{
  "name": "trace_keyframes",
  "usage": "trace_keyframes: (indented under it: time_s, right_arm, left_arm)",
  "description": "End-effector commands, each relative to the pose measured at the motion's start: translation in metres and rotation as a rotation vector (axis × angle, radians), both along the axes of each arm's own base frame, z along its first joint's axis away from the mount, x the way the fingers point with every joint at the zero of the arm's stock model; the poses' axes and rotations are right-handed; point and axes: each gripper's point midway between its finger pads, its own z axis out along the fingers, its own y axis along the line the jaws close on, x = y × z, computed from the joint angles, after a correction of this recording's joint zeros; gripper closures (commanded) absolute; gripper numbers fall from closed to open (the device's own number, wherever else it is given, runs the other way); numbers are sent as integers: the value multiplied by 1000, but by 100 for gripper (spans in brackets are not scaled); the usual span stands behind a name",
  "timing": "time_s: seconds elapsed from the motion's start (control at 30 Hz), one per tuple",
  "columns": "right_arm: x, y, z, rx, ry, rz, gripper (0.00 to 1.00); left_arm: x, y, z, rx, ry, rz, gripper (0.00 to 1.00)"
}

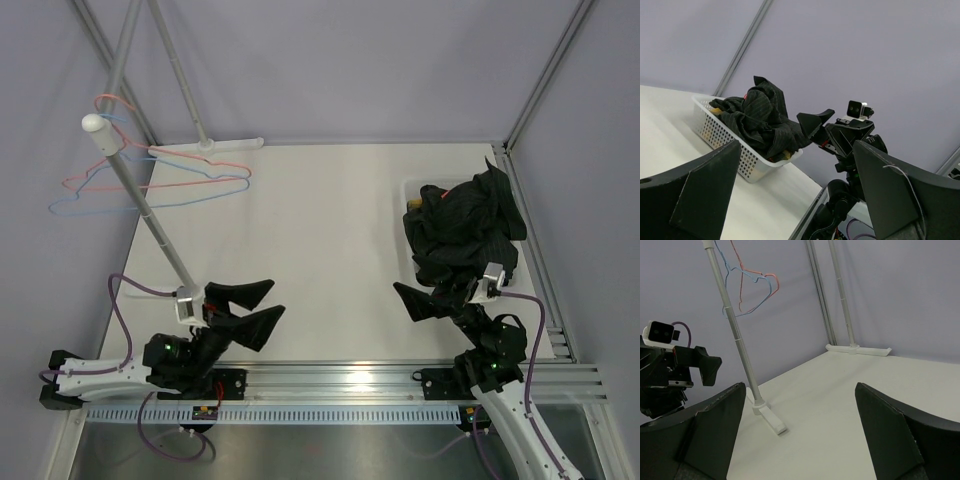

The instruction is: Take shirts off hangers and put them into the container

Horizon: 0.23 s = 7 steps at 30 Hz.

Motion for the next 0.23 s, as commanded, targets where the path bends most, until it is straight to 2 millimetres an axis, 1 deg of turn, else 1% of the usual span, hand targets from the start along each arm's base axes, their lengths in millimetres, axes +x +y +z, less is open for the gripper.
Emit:
trace_keyframes:
  time_s: [0.0, 0.2]
  right_arm:
    - [-5, -5, -5, 6, -100, -36, 0]
    - [1, -9, -7, -4, -102, -73, 0]
  left_arm:
    - [-5, -15, -65, 57, -36, -23, 1]
    - [-3, -14, -65, 51, -29, -15, 1]
